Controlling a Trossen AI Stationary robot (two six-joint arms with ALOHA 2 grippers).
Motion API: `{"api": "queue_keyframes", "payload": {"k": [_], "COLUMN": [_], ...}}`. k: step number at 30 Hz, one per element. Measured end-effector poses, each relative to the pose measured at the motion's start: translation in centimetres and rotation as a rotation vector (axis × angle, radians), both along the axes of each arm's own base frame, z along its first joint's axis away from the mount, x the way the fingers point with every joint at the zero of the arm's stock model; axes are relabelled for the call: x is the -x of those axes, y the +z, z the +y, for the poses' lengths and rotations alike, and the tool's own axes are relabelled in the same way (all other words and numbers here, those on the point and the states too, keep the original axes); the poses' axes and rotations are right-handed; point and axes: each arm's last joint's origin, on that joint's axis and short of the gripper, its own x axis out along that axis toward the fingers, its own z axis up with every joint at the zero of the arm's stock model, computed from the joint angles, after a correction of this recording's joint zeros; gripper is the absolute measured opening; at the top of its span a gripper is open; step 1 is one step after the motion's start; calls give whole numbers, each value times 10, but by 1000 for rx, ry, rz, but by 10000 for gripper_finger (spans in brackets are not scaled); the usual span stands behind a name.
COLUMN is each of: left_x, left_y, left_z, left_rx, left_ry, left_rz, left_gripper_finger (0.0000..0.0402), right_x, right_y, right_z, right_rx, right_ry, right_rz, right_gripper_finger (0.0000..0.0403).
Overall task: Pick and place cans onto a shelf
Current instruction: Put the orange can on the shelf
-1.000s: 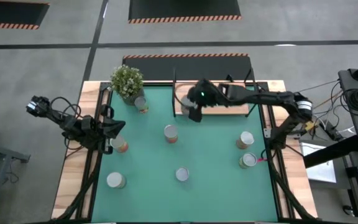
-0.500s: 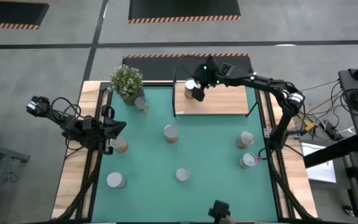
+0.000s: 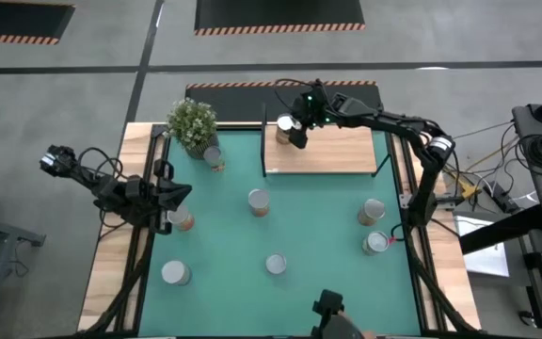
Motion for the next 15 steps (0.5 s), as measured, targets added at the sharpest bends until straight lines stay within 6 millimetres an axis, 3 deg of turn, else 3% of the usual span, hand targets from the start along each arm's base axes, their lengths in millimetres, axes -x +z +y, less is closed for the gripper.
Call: {"api": "queue_keyframes", "payload": {"k": [15], "left_x": [0], "left_y": [0], "left_z": [0], "left_rx": [-1], "left_ry": [0], "left_rz": [2], "left_gripper_finger": [0], "right_x": [-2], "right_y": [-8], "right_z": [-6], "right_rx": [7], "right_ry": [-3], "right_rz": [5], "right_gripper_finger": [312]}}
